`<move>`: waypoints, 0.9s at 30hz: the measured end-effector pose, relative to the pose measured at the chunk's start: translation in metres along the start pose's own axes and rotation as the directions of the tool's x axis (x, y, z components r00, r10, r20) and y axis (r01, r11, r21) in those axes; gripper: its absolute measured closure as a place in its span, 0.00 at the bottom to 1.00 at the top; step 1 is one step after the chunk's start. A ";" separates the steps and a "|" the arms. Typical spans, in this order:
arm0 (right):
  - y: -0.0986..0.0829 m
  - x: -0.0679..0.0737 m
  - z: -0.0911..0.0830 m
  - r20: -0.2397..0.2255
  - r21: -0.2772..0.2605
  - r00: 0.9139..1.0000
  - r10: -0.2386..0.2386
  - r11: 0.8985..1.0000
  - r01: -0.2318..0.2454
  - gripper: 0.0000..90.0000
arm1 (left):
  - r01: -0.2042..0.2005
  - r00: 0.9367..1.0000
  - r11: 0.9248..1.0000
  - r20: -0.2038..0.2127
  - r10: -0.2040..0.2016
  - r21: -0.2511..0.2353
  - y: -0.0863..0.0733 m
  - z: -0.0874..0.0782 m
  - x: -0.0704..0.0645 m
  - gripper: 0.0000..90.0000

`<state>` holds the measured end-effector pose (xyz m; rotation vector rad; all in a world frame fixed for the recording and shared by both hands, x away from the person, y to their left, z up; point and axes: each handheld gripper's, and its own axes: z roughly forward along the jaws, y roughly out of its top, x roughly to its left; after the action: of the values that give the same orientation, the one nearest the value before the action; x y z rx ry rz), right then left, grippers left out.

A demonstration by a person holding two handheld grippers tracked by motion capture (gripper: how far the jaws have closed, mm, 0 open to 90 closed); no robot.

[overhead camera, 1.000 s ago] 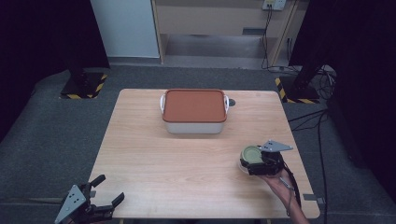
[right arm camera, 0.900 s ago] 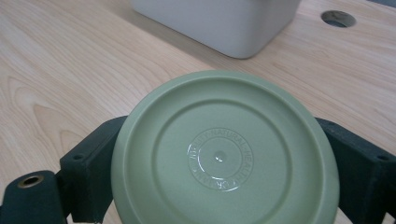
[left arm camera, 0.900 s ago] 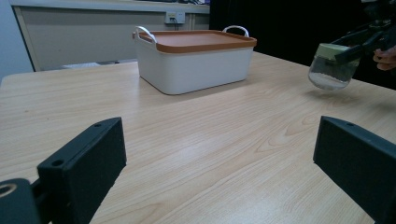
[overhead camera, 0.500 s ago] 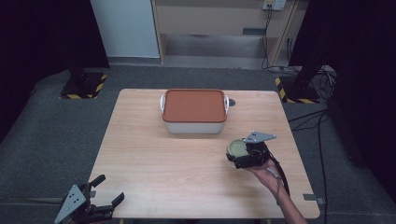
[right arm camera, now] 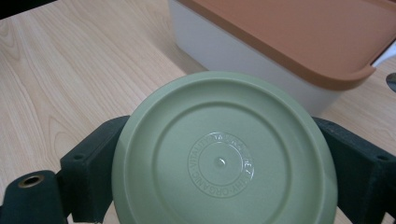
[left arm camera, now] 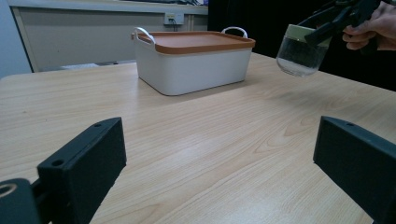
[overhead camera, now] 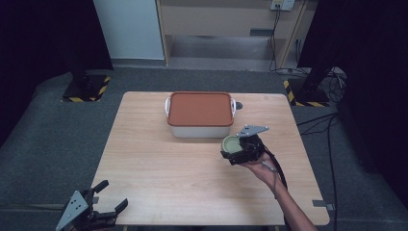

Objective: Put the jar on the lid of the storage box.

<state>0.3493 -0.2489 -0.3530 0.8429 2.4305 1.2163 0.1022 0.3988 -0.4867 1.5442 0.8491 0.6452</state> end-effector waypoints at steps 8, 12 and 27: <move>0.023 -0.003 0.004 -0.013 0.003 1.000 -0.022 1.000 0.022 0.13 | 0.000 1.000 1.000 0.001 0.000 0.000 0.000 0.000 0.000 0.02; 0.035 -0.005 0.008 -0.017 0.016 0.999 -0.030 0.999 0.031 0.13 | 0.001 1.000 1.000 0.001 -0.001 0.000 0.000 0.000 0.000 0.02; 0.081 -0.020 0.024 -0.004 0.042 0.999 -0.049 0.998 0.049 0.13 | 0.005 1.000 1.000 0.000 -0.005 -0.001 -0.001 0.000 0.001 0.02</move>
<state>0.4066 -0.2078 -0.3026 0.7889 2.4722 1.1543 0.1027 0.3996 -0.4875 1.5403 0.8521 0.6418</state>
